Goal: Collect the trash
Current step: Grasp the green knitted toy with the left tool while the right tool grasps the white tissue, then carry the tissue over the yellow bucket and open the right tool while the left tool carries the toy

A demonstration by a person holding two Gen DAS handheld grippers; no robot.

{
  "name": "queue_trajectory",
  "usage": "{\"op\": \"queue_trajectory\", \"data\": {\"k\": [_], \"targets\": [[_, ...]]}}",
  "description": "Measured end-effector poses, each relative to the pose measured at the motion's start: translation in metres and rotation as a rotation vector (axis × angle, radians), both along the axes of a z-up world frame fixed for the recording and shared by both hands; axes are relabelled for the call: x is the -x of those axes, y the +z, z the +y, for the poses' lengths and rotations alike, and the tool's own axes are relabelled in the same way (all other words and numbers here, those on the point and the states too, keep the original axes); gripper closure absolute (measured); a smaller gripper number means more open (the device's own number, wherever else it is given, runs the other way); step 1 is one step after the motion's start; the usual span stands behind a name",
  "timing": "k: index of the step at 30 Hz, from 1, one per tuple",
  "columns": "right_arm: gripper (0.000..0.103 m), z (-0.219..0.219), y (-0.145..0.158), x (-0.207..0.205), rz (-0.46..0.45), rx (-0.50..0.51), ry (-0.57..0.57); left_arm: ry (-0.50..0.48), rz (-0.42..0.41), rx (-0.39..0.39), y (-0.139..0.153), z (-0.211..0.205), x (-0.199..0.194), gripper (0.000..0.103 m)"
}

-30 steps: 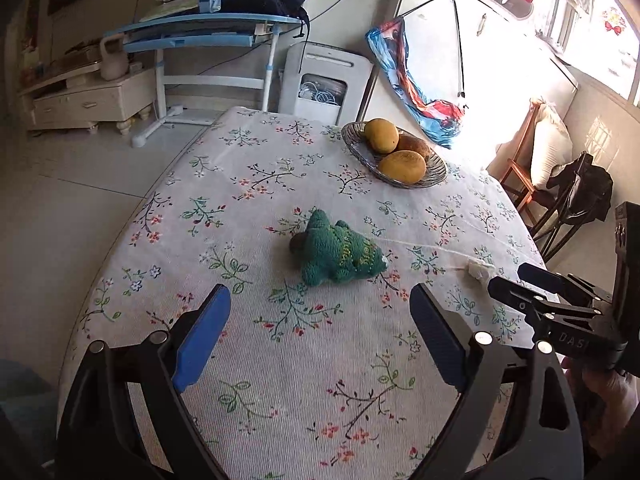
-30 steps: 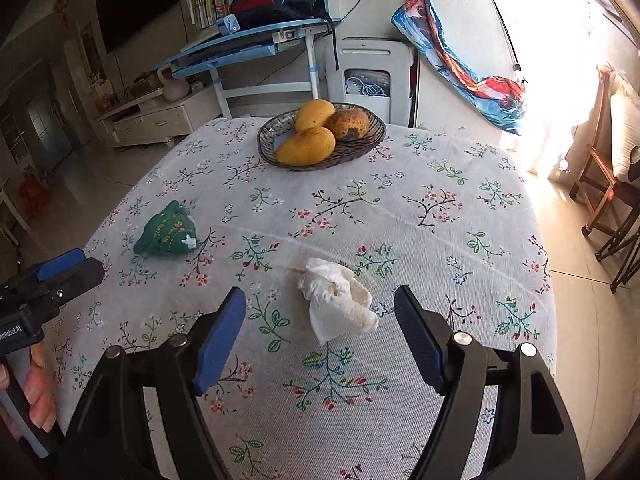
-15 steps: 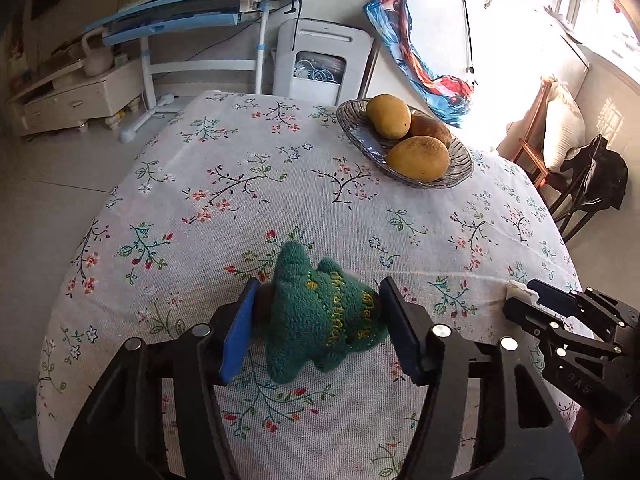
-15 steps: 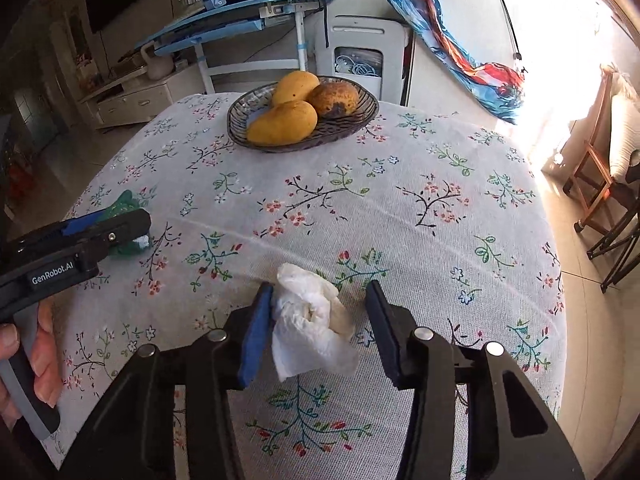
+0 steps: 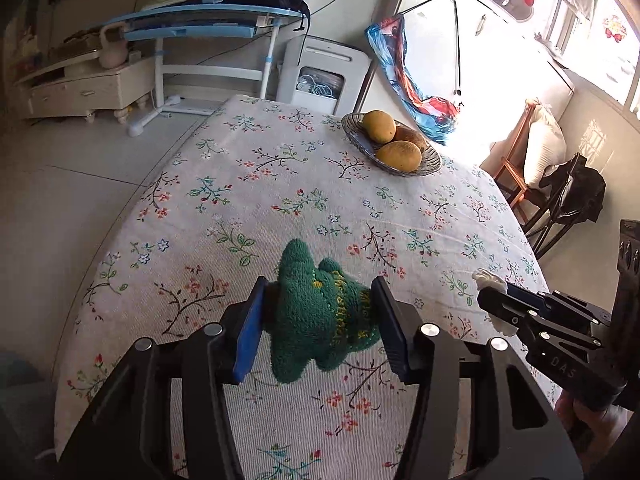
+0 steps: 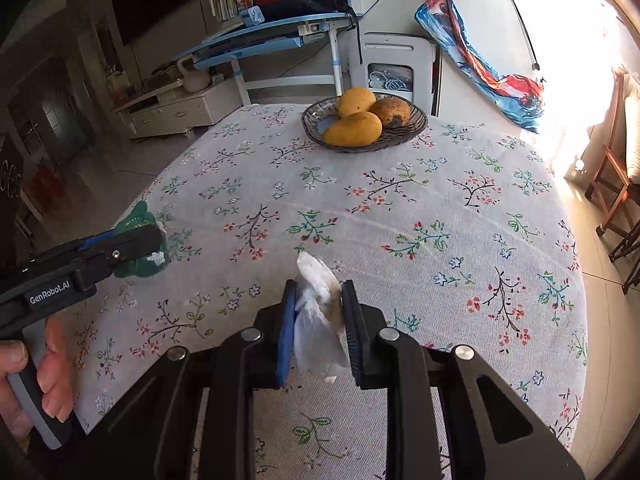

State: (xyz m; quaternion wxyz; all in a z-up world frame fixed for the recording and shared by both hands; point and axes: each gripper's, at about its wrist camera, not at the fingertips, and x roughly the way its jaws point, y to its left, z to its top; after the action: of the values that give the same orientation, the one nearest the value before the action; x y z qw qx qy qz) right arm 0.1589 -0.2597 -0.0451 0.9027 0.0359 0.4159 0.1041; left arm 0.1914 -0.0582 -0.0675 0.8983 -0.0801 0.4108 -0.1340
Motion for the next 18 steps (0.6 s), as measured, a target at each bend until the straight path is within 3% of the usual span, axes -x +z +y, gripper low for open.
{"op": "queue_trajectory", "data": {"k": [7, 18], "targets": [[0.080, 0.009, 0.001, 0.046, -0.028, -0.035, -0.005, 0.058, -0.046, 0.039, 0.013, 0.032, 0.065, 0.053], [0.079, 0.017, -0.014, 0.108, 0.008, -0.021, -0.063, 0.032, -0.075, 0.062, 0.017, 0.054, 0.133, 0.053]]}}
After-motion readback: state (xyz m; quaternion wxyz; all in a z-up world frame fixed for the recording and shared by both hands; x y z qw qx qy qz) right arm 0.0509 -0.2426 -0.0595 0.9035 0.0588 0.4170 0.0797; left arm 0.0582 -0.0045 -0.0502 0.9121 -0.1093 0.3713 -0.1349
